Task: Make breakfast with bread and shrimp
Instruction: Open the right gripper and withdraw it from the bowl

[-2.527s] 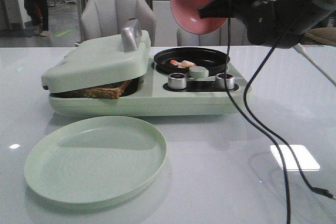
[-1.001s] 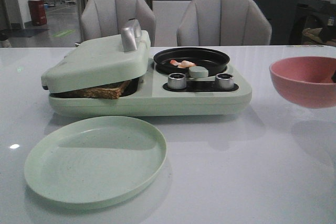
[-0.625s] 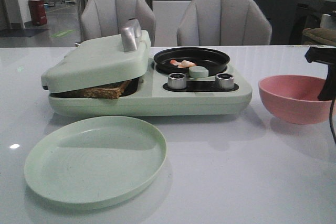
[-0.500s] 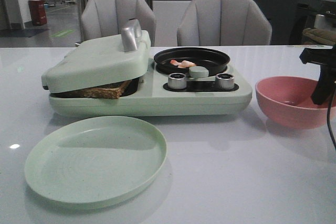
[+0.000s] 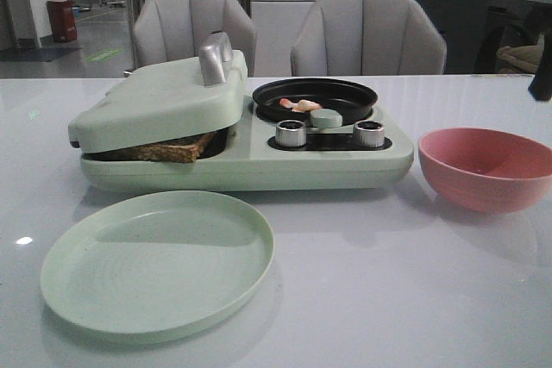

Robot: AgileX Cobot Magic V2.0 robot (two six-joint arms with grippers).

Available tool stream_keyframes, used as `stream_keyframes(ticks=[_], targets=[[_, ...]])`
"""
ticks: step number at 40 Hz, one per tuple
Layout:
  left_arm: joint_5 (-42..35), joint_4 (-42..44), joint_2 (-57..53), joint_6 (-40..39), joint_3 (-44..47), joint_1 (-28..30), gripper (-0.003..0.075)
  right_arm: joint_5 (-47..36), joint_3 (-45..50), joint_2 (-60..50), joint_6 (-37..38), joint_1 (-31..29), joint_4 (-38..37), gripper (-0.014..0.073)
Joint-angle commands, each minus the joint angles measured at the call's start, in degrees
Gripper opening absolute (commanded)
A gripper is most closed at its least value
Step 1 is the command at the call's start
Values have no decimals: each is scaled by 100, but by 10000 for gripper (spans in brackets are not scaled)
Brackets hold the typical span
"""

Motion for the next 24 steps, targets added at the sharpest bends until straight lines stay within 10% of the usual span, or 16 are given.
stream_keyframes(ticks=[1, 24], targets=[[-437, -99, 75, -61, -136, -21, 113, -146, -192, -829, -79, 131, 72, 470], [-437, -99, 75, -61, -136, -21, 113, -2442, 1832, -3752, -118, 1301, 512, 470]])
